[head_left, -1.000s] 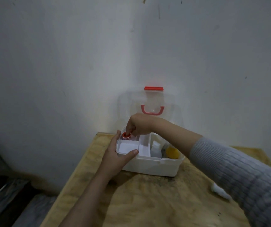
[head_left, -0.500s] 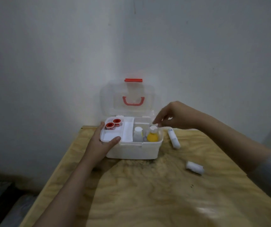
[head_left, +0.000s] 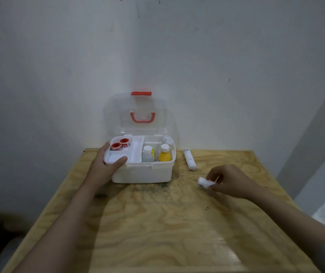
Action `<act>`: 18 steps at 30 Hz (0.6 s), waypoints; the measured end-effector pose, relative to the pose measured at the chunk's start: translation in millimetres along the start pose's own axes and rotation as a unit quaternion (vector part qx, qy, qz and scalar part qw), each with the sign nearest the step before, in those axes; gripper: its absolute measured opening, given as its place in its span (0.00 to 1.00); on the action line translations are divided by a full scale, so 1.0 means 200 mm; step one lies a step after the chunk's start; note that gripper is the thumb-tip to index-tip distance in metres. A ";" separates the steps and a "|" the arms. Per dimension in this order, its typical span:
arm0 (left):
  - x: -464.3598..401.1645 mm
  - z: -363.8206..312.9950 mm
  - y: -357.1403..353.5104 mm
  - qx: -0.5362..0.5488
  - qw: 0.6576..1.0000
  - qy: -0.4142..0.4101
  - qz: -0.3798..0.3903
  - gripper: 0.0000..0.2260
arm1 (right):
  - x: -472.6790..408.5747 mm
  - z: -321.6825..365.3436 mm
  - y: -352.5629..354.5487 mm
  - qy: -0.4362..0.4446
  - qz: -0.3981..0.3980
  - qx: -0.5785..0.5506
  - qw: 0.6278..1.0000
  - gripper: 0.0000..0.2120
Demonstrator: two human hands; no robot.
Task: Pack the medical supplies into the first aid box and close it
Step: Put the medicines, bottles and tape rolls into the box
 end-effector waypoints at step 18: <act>0.02 -0.08 -0.01 0.005 0.999 -0.024 0.023 0.39 | -0.44 1.21 -0.19 0.201 -0.008 0.026 0.979 0.10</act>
Point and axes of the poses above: each hand's wrist, its own x-axis away from the middle knuckle, its own y-axis out of the back of the hand, z = x × y, the point moved 6 cm from there along -x, towards the middle knuckle, and after that the axes turned 10 degrees about -y, right-handed, at the moved point
